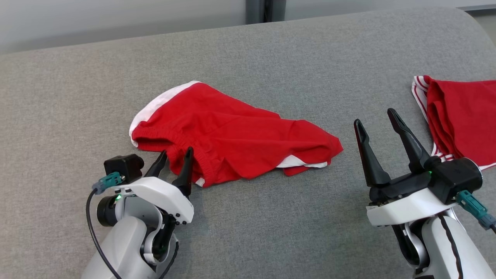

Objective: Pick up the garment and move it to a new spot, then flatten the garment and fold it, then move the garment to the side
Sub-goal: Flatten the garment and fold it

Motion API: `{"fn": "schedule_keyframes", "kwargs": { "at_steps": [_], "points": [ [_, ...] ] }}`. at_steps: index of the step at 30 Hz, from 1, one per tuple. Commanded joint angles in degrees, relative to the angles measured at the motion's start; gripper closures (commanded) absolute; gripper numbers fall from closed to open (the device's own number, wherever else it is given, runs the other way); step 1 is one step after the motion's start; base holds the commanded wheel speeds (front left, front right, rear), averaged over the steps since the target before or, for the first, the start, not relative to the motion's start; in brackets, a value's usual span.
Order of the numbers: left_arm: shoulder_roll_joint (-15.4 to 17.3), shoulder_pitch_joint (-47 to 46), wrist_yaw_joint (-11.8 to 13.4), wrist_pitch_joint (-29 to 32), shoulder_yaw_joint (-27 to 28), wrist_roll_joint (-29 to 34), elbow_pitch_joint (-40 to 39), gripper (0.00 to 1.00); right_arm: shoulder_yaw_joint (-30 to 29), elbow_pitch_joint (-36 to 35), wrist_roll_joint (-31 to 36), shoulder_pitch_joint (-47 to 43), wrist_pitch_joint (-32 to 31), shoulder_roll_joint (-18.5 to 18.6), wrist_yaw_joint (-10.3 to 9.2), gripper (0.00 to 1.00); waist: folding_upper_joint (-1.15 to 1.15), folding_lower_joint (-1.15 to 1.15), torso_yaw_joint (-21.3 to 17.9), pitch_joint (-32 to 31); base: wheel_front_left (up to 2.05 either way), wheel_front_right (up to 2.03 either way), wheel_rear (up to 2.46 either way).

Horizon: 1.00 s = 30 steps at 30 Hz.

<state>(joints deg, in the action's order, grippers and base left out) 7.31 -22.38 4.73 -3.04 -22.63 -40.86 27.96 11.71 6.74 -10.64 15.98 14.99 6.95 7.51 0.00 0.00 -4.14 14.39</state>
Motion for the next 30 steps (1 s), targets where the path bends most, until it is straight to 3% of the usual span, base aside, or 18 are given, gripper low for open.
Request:
{"fn": "schedule_keyframes", "kwargs": {
  "at_steps": [1,8,9,10,23,30],
  "points": [
    [0.3,-1.3,-0.3,0.0,0.0,0.2,0.2,0.00,0.0,-0.1,-0.1,0.8,0.3,0.0,-0.04,0.00,0.00,0.00,-0.3,0.3,0.00,0.00,0.00],
    [-0.5,-3.5,-0.8,0.1,-0.4,-0.3,1.4,0.00,0.5,0.1,0.0,1.2,0.3,-0.5,-0.04,0.00,0.00,0.00,-1.4,1.2,0.00,0.00,0.00],
    [-0.6,-3.8,-1.2,0.3,-0.6,-0.4,1.6,0.39,0.6,0.1,0.0,1.3,0.3,-0.5,-0.04,0.00,0.00,0.00,-1.5,1.3,0.00,0.00,0.00],
    [-0.5,-4.2,-1.6,0.1,-0.7,-0.4,1.8,1.00,0.6,0.2,0.0,1.4,0.3,-0.5,-0.04,0.00,0.00,0.00,-1.7,1.4,0.00,0.00,0.00],
    [0.1,-9.2,-4.4,-6.0,-1.4,2.0,-1.0,1.00,1.1,0.7,-0.7,1.7,0.3,-1.8,-0.04,0.00,0.00,0.00,-4.8,0.4,0.00,0.00,0.00],
    [-3.2,-16.1,-7.1,-5.3,-6.3,2.2,-5.8,1.00,1.4,1.2,-0.9,2.0,0.3,-2.3,-0.04,0.00,0.00,0.00,-7.2,-1.0,0.00,0.00,0.00]
  ]
}}
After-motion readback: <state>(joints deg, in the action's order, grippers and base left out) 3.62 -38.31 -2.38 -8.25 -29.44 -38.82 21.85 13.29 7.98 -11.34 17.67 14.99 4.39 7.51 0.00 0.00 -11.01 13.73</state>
